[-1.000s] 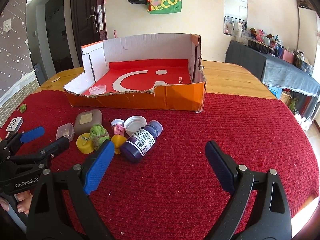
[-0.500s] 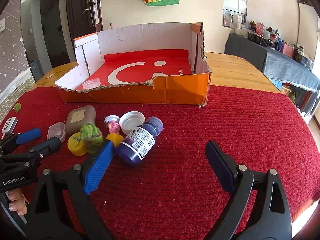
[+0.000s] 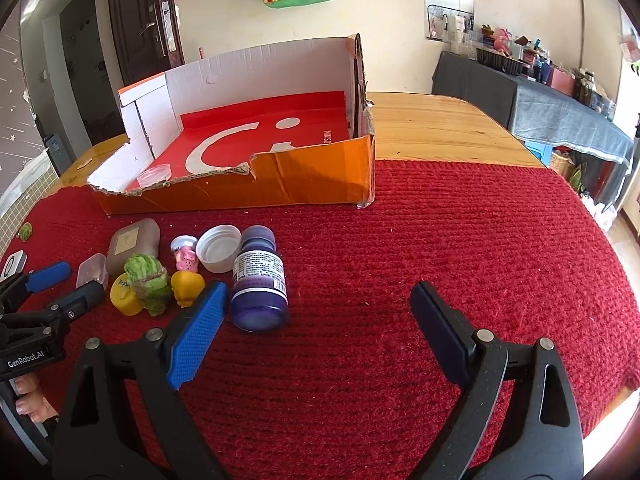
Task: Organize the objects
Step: 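Grasp the purple bottle with the right gripper while the left gripper grasps the clear plastic box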
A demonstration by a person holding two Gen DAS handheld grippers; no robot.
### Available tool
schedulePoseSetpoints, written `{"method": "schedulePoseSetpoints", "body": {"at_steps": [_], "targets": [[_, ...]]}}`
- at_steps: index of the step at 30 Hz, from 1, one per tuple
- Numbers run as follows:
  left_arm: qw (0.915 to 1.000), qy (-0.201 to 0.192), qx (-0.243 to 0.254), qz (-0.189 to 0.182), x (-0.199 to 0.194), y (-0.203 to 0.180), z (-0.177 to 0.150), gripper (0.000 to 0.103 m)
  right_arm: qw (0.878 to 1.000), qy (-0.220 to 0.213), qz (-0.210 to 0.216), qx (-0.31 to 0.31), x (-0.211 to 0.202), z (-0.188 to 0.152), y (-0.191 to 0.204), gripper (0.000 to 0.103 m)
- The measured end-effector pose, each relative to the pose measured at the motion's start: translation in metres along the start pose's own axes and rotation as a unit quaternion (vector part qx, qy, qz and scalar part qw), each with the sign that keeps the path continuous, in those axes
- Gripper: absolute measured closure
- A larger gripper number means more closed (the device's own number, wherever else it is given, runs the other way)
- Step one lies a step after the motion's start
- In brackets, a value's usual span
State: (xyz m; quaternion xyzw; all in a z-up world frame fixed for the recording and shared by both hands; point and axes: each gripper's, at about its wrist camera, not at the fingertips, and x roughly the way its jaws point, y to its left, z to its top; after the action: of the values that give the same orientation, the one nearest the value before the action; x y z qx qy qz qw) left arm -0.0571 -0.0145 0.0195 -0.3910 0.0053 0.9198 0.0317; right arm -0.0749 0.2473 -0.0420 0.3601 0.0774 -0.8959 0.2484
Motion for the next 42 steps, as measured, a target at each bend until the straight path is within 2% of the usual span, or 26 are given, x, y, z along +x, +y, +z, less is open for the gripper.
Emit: {"method": "schedulePoseSetpoints", "body": {"at_steps": [4,14,18,20,26,28,29,32,33,34,42], "targets": [[0.9996,0.007,-0.011,0.026,-0.001,0.017,0.001,0.019,1.000,0.001,0.008,-0.006,0.002,0.000,0.003,0.010],[0.9997,0.017,-0.013,0.009,0.005,0.014,0.008,0.019,0.999,0.007,0.023,-0.021,0.008,0.004,0.011,0.010],[0.9996,0.020,-0.019,0.011,0.009,0.013,0.012,0.026,0.999,0.010,0.011,-0.048,0.010,0.006,0.017,0.012],[0.9995,0.020,-0.023,0.008,0.010,0.013,0.014,0.028,0.998,0.012,0.009,-0.056,0.011,0.007,0.019,0.015],[0.9997,0.021,-0.015,-0.004,0.010,0.009,0.015,0.043,0.998,0.027,0.020,-0.061,0.021,0.009,0.020,0.037],[0.9996,0.020,-0.011,-0.015,0.009,0.007,0.015,0.058,0.997,0.027,0.018,-0.068,0.021,0.009,0.022,0.042],[0.9997,0.018,-0.009,-0.016,0.009,0.007,0.014,0.059,0.997,0.026,0.018,-0.072,0.021,0.009,0.023,0.044],[0.9997,0.016,-0.005,-0.019,0.006,0.005,0.013,0.059,0.995,0.024,0.025,-0.090,0.020,0.007,0.028,0.059],[0.9996,0.016,-0.006,-0.023,0.005,0.005,0.013,0.059,0.995,0.024,0.033,-0.093,0.019,0.007,0.029,0.072],[0.9995,0.017,-0.006,-0.026,0.004,0.004,0.013,0.059,0.995,0.024,0.039,-0.094,0.018,0.007,0.030,0.076],[0.9992,-0.005,0.006,-0.039,-0.014,-0.002,0.018,0.059,0.996,0.007,0.049,-0.078,0.006,0.012,0.025,0.076]]}}
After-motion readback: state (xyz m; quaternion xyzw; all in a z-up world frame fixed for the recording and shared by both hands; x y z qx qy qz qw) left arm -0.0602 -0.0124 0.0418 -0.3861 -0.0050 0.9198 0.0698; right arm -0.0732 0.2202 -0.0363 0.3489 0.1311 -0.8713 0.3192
